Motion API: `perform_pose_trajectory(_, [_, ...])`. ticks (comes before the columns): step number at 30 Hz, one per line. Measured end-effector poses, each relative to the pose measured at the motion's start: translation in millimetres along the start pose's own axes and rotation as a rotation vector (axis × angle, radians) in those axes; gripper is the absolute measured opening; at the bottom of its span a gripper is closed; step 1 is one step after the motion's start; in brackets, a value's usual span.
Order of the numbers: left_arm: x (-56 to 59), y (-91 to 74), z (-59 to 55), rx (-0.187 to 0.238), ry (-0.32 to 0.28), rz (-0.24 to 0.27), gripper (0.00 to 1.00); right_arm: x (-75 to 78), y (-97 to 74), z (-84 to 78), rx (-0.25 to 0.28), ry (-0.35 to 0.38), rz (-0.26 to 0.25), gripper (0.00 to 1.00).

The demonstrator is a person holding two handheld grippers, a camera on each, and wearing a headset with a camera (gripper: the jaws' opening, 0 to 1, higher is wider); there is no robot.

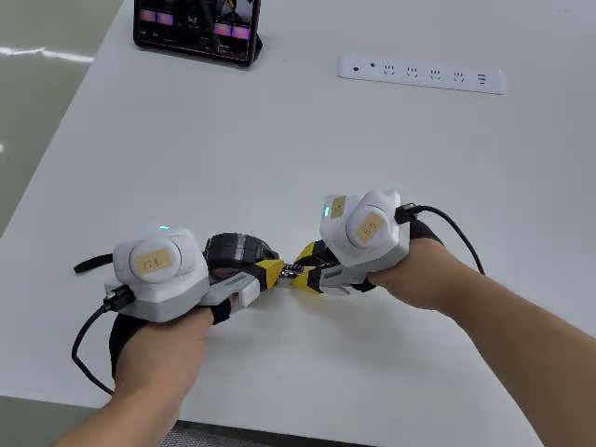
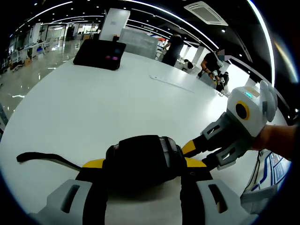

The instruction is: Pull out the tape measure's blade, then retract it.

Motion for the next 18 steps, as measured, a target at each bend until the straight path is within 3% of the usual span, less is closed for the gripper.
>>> perform_pose_trajectory(18, [-0.2,0.8,-0.1,-0.002,0.003,-0.001,0.59,-0.7,8.7,7.2,0.022,0.015,0.005,0.11])
Point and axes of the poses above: the centre of the closed fingertips' face, and the gripper's own axes: y roughly forward along the fingers, x roughly to its right, z roughly out of its top, the point moved 3 cm from there along -y, roughly backward along the fingers, and after that the axes turned 5 degrees about -z, right-handed, at the moved point
